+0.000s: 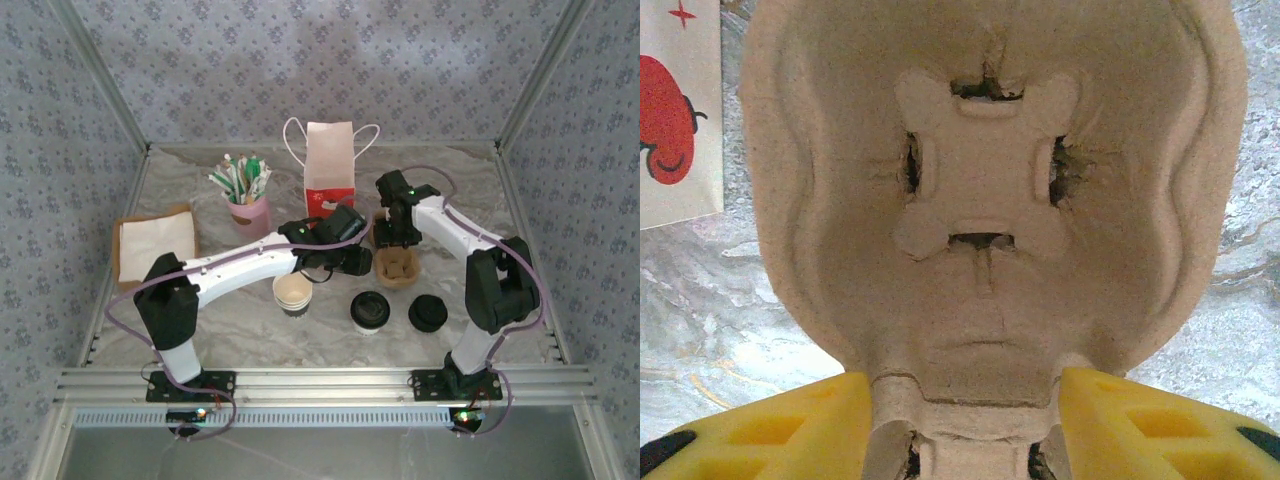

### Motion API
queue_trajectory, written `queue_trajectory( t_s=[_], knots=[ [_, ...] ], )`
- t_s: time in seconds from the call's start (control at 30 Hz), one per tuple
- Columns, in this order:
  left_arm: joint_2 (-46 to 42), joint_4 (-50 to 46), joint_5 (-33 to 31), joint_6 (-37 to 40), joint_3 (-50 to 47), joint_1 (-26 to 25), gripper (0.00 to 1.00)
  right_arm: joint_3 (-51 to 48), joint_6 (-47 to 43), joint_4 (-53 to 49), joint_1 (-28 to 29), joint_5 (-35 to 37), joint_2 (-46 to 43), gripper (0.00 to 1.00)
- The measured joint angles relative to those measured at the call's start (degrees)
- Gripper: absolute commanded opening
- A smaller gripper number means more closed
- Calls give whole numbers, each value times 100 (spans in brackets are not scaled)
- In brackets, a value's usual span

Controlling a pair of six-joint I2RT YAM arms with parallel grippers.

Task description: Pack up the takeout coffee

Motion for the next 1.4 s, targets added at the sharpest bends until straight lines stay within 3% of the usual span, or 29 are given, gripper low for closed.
queue_trajectory(
  t_s=[0.8, 1.4],
  knots=[
    [151, 42, 0, 2, 2, 0, 43, 20, 22, -155, 94, 157, 46, 48],
    [151, 46, -2, 0, 9, 0, 42, -4, 24, -190, 94, 188, -2, 37]
  ],
)
